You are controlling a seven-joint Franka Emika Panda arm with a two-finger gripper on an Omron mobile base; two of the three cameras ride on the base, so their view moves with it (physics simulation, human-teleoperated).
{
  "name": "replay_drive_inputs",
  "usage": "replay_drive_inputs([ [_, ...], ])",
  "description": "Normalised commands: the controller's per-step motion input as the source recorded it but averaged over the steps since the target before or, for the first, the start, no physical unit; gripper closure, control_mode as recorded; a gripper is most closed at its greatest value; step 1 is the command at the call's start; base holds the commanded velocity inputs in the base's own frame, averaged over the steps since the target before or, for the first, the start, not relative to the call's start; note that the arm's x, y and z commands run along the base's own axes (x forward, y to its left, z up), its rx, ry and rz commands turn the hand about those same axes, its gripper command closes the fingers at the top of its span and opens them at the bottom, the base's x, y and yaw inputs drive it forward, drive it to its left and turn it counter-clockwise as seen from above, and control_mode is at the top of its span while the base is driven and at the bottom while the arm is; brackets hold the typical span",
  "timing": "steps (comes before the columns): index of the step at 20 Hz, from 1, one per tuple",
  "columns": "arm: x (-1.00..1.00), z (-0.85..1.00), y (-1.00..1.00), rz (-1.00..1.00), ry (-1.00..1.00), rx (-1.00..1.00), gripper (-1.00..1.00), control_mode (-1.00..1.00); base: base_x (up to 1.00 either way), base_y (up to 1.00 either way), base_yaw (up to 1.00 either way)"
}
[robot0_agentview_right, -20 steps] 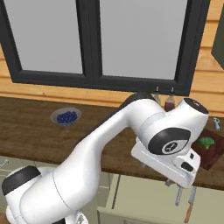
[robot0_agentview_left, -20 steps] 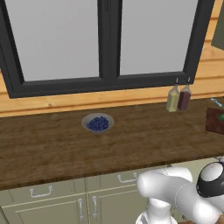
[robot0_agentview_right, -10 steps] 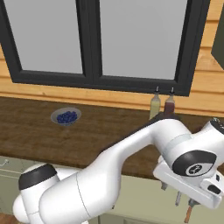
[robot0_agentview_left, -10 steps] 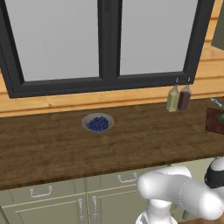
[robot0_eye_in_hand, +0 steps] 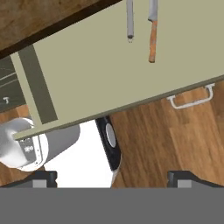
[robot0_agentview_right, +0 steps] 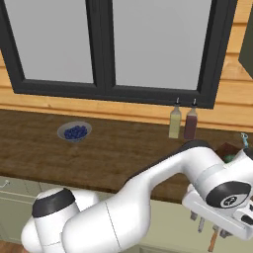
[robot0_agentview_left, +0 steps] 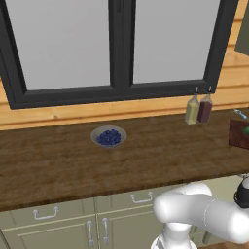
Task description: Place the appropriate cutting tool for cutting the broccoli skin on the cutting board.
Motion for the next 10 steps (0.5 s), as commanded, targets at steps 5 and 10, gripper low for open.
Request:
replay_drive_inputs([
  [5, 0.51, -0.31, -0.01, 0.00, 0.00, -0.03, -1.00, -1.00, 0.00, 0.00, 0.00],
  [10, 0.15, -0.55, 0.00, 0.00, 0.00, -0.06, -1.00, -1.00, 0.00, 0.00, 0.00],
])
